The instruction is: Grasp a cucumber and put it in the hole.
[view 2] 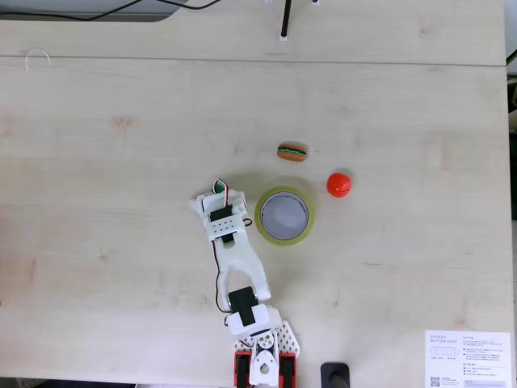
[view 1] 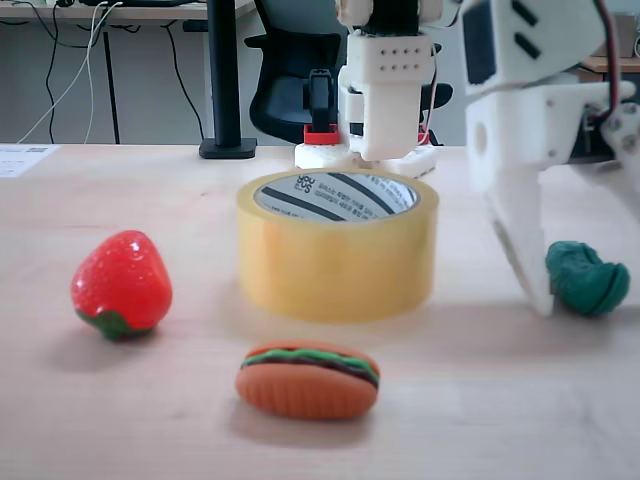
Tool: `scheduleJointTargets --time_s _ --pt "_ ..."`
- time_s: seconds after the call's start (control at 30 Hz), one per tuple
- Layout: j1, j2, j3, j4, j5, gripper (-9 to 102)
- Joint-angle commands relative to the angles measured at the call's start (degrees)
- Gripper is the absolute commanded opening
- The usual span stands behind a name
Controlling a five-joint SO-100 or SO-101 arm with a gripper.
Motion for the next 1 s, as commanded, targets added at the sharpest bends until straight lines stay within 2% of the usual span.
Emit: scheduleJointTargets --time_s 0.0,0.63,0.97 --pt "0.4 -1.2 -0.6 -1.1 0.1 29" --pt "0.4 4.7 3.9 1.8 0.0 11" --pt "0.4 7.1 4.5 2.5 0.2 9"
